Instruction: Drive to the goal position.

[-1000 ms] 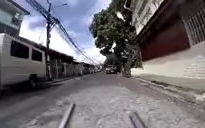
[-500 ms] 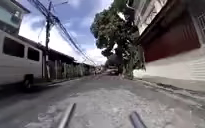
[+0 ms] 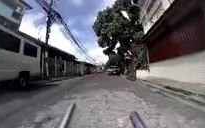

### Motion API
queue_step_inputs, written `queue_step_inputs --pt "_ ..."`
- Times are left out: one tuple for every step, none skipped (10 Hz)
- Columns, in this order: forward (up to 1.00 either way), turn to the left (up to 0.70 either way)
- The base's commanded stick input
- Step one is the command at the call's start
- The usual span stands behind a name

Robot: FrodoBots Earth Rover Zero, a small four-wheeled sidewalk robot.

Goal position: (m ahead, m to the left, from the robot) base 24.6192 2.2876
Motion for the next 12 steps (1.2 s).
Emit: queue_step_inputs --pt "0.85 -0.03" --pt "0.85 -0.20" --pt "0.85 -0.28" --pt "0.85 0.00" --pt "0.85 0.00" --pt "0.85 0.00" --pt "0.85 0.00" --pt "0.85 0.00" --pt "0.85 0.00" --pt "0.85 0.00" --pt "0.85 0.00" --pt "0.85 0.00"
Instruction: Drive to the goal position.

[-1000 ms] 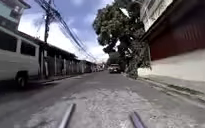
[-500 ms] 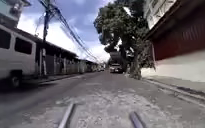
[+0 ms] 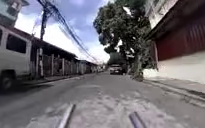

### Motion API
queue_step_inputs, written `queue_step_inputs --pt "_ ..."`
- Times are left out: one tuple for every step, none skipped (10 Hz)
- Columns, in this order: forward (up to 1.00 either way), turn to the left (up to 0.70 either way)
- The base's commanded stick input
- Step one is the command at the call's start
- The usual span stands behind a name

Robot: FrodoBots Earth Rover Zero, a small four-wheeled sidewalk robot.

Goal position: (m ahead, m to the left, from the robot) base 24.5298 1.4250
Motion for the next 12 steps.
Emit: queue_step_inputs --pt "0.85 0.00" --pt "0.85 0.00" --pt "0.85 0.00" --pt "0.85 0.00" --pt "0.85 0.00" --pt "0.85 -0.34" --pt "0.85 -0.34" --pt "0.85 -0.34" --pt "0.85 -0.34" --pt "0.85 -0.34" --pt "0.85 -0.34" --pt "0.85 0.00"
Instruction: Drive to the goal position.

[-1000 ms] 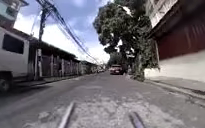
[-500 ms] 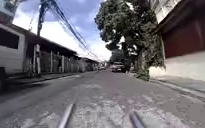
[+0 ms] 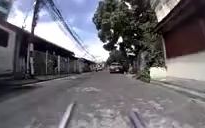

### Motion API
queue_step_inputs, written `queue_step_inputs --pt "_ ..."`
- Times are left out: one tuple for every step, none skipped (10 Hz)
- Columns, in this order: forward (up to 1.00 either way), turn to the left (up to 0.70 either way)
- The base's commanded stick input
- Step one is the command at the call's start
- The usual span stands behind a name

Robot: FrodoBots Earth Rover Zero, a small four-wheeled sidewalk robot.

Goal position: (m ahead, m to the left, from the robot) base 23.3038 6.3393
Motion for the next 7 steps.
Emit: queue_step_inputs --pt "0.85 0.00" --pt "0.85 0.00" --pt "0.85 0.00" --pt "0.85 0.00" --pt "0.85 0.00" --pt "0.85 0.00" --pt "0.85 0.00"
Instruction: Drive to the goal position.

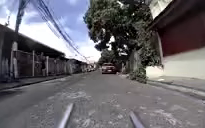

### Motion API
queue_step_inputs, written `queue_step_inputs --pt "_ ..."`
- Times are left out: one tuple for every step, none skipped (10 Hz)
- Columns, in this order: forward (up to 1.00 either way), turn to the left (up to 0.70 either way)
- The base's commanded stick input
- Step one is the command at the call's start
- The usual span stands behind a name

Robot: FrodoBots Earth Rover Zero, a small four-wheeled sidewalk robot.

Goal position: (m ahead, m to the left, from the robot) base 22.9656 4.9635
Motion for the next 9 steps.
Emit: queue_step_inputs --pt "0.85 0.00" --pt "0.85 0.00" --pt "0.85 0.00" --pt "0.85 0.00" --pt "0.85 0.00" --pt "0.85 0.00" --pt "0.85 0.00" --pt "0.85 -0.14" --pt "0.85 -0.34"
